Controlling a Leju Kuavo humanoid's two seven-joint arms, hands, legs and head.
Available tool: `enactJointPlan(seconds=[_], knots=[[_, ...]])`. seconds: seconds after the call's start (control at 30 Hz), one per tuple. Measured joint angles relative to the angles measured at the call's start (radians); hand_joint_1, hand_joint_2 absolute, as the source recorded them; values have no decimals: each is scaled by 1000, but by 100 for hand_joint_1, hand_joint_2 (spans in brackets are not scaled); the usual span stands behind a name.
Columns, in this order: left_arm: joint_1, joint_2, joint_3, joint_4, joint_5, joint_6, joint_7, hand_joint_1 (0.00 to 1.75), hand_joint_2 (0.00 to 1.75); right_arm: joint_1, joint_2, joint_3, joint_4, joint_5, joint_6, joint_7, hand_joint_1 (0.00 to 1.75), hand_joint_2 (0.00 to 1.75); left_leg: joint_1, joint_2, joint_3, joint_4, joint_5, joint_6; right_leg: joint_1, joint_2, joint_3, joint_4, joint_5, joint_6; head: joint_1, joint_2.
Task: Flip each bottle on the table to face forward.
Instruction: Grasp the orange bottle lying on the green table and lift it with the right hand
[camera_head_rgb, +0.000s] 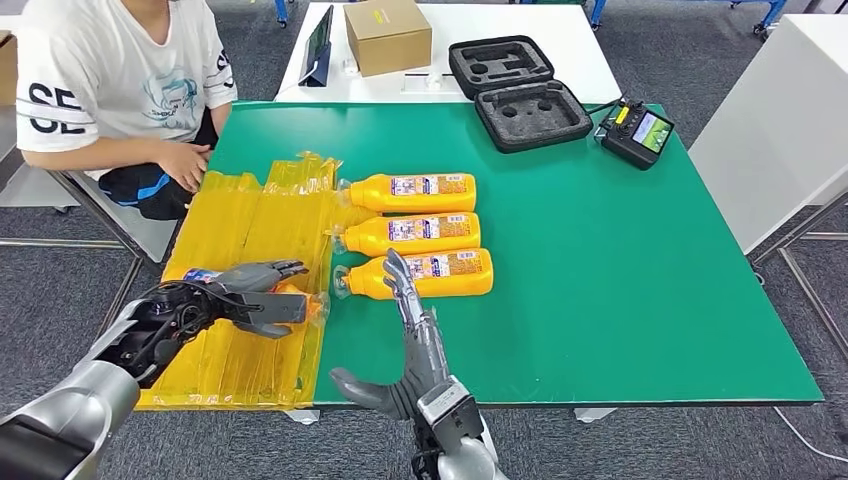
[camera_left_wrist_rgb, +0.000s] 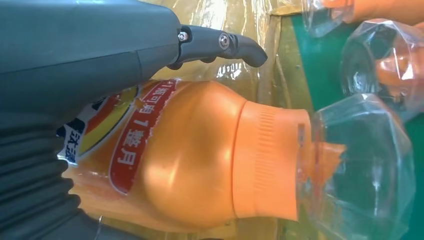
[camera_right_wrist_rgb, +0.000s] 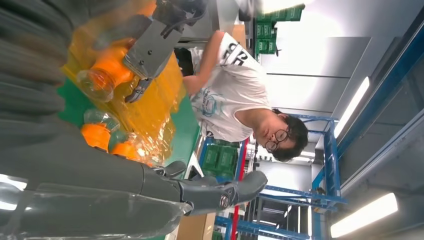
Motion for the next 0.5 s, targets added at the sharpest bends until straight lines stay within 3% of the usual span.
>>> enactJointPlan(seconds=[0.5], knots=[[-6, -18, -5, 13, 77, 2, -21, 0, 0, 9, 3, -20, 4, 36, -8, 19, 0, 175, 0, 0, 0, 0, 0, 0, 0, 0, 0, 0, 0, 0, 0, 0]])
